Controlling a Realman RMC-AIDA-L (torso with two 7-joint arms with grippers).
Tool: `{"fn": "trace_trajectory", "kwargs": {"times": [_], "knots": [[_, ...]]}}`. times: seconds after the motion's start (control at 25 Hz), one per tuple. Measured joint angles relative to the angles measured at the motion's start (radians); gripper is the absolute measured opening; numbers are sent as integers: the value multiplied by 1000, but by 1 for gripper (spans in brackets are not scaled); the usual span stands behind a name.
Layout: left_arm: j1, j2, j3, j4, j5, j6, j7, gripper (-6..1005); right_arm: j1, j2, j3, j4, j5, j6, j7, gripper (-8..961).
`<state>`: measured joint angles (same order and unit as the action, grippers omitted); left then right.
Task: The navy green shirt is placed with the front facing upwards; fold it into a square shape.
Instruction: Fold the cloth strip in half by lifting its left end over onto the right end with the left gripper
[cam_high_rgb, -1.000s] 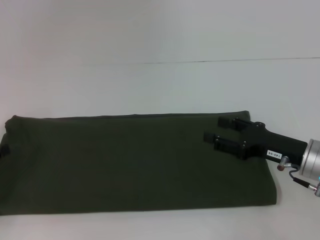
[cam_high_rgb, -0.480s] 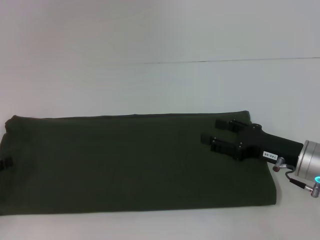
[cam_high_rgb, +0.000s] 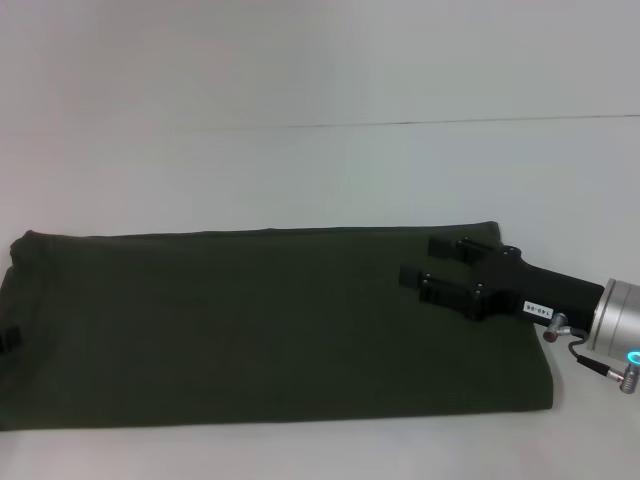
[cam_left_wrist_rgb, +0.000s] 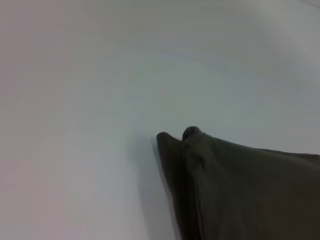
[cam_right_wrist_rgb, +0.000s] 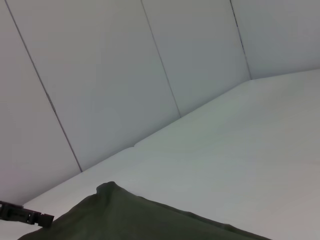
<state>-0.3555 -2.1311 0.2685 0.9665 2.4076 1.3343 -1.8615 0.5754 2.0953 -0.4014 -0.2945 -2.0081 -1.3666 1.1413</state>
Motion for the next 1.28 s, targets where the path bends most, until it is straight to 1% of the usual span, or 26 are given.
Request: {"fn": "trace_trajectory", "kwargs": {"times": [0.24,0.36,0.52,0.6,0.72,0.84,0.88,0.96,1.12,1.28], "knots": [[1,-2,-1,-40,-6,-18,44,886,0,0,-9,1,0,1,0,762],[1,-2,-16,-52,-9,-18,42,886,0,0,-10,2,0,1,1,762],[-20,14,-49,-21,-17,43,-5,886,0,0,-12,9,0,4,3,762],[-41,30,-49,11,-8,70,-65,886,1,0,-17,11,0,7,3,762],[-89,76,-49,37,54,137,-186,886,3,0,-25,11,2,9,4,761],[-137,108,-56,39,164,186,-285,886,2,-1,-25,11,2,8,6,761],[-145,112,-56,39,188,191,-302,886,1,-1,-26,11,2,8,6,761],[-158,116,-55,39,218,197,-327,886,-1,-1,-26,11,2,7,5,761],[-160,118,-55,39,224,197,-346,886,-7,-1,-27,12,2,6,6,761],[-154,112,-46,25,227,170,-347,886,-6,-2,-27,12,2,8,8,762]]}}
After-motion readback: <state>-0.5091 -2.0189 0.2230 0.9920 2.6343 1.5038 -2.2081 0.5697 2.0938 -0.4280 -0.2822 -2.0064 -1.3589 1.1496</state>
